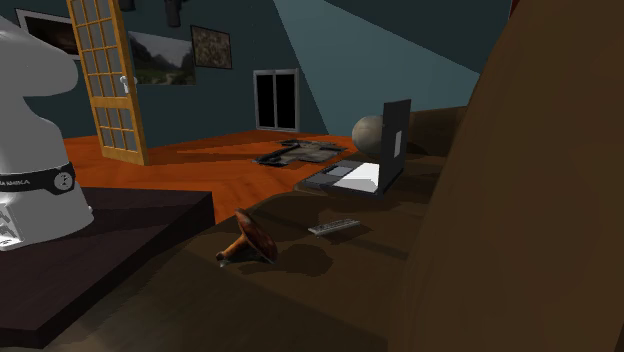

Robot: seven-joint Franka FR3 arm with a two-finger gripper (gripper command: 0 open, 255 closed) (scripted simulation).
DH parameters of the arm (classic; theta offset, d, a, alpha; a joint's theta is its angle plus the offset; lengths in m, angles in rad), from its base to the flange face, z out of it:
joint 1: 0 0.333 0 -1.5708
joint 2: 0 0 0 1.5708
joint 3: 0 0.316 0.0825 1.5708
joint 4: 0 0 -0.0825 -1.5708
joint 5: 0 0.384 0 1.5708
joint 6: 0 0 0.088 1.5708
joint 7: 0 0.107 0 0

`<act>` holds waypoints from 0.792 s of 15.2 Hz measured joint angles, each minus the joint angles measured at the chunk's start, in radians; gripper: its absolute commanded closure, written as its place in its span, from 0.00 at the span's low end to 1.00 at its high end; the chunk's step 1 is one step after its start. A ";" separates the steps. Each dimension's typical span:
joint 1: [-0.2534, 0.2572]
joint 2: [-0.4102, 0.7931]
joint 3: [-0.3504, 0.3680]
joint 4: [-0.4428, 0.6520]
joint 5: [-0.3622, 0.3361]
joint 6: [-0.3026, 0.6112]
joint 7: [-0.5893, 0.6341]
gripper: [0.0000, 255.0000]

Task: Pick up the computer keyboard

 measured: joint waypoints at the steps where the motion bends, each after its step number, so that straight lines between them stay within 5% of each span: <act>1: 0.000 0.000 0.000 0.000 0.000 0.000 0.000 0.00; 12: 0.060 0.291 -0.062 -0.054 0.008 0.353 -0.166 0.00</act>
